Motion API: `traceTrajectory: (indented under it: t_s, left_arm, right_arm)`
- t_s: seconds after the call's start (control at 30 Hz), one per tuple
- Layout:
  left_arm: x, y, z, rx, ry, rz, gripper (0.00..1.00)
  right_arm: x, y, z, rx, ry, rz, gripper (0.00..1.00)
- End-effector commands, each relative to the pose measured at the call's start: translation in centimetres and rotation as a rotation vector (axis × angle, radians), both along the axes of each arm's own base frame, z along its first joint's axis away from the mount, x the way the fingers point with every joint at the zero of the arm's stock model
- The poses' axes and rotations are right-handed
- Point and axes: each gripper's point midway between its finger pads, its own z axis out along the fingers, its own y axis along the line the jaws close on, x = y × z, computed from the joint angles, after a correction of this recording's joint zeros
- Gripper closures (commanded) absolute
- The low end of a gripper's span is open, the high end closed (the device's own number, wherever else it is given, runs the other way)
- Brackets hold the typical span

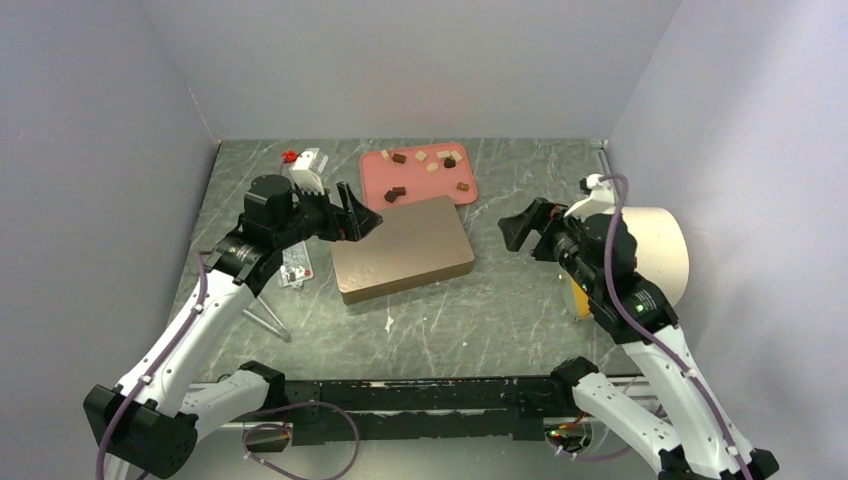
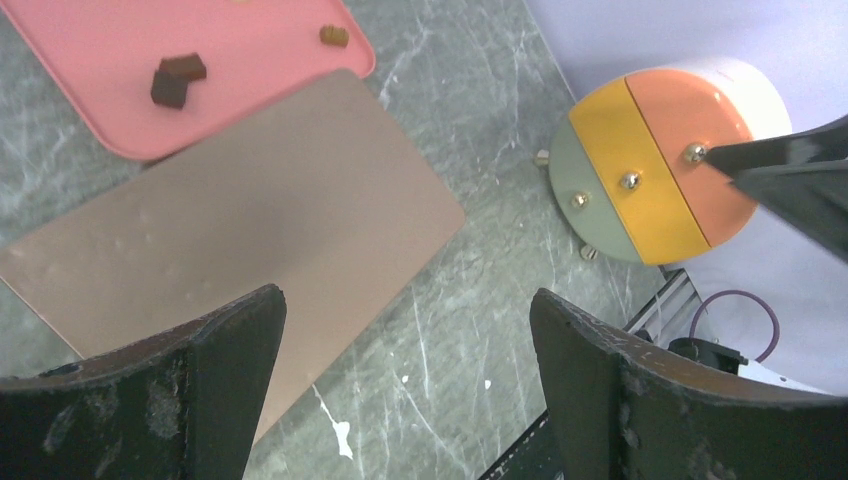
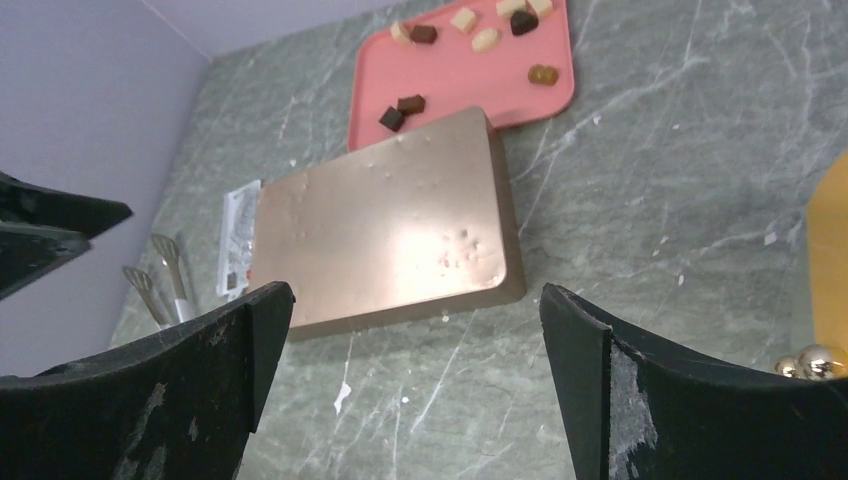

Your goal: Pack the chocolate

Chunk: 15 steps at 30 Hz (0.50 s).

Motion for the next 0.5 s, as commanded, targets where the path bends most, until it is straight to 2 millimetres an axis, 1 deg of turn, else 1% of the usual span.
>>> traceTrajectory:
  t_s: [0.0,0.17,0.3,0.47]
  left_arm:
    - [-0.4,-0.36,2.66,-0.064,-0.096,-0.018,0.03]
    - [-0.56,-0.22,2.92,-0.079,-0.108,-0.009,0.03]
    - [-0.74,-0.54,2.98,-0.096,-0.102,-0.025,0.03]
    - [-0.83,-0.65,2.82,-0.103,-0.094,-0.03,0.03]
  right_arm:
    - [-0.47,-0.99,2.22,0.026,-0.065,-0.041,0.0]
    - [-0.74,-0.54,2.72,0.043,-0.065,-0.016,0.0]
    - [-0.81,-0.41,3.04,0.049,-0.065,-0.009,0.0]
    - [-0.78,-0.21,3.04,0.055,-0.055,-0.003,0.0]
